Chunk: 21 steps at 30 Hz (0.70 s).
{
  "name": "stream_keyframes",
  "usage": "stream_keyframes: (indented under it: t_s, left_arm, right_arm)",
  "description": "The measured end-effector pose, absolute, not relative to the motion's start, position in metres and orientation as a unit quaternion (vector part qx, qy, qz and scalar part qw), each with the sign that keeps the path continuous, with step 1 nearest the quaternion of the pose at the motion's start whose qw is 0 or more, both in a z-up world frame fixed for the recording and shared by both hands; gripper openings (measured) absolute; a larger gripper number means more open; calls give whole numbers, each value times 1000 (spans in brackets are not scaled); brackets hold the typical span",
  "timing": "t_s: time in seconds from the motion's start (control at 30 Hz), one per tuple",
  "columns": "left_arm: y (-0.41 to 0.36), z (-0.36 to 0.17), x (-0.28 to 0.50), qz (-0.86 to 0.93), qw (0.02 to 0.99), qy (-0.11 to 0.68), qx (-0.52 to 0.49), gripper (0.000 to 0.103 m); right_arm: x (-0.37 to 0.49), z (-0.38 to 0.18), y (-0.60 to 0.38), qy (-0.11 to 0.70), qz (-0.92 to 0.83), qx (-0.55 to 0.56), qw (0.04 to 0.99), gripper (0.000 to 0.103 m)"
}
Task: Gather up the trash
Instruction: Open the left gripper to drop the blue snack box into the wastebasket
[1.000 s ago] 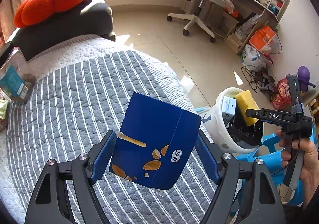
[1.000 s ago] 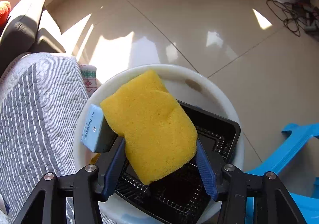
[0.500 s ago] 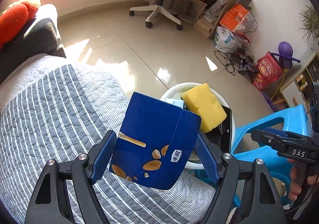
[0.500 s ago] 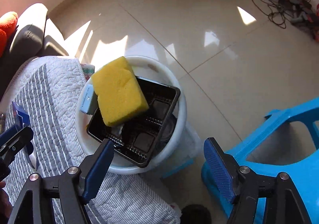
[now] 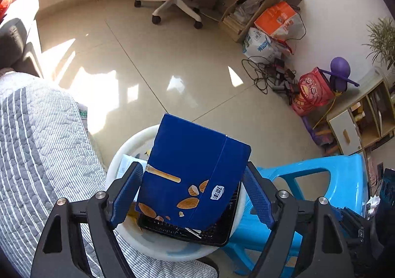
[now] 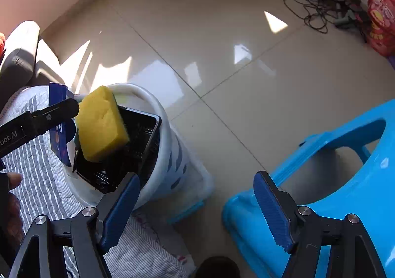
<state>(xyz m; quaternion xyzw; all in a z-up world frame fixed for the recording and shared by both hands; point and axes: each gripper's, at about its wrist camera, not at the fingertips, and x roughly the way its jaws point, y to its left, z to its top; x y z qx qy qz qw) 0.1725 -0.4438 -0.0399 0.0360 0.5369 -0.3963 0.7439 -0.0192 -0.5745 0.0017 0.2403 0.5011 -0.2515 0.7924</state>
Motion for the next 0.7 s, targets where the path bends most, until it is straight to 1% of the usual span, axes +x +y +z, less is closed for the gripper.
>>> stream_keyframes:
  t_s: [0.03, 0.07, 0.27, 0.7]
  left_arm:
    - [-445, -41, 173, -394, 743, 540, 38, 92]
    - [-445, -42, 173, -392, 745, 538, 39, 93]
    - [-439, -40, 176, -394, 751, 529, 31, 94]
    - [-389, -12, 172, -394, 773, 497, 29, 95]
  right_arm:
    - [-20, 2, -575, 501, -253, 238, 793, 81]
    - [-20, 2, -575, 502, -254, 235, 793, 81]
    - [-22, 2, -574, 503, -254, 230, 793, 81]
    - [-14, 6, -558, 502, -248, 220, 799, 82]
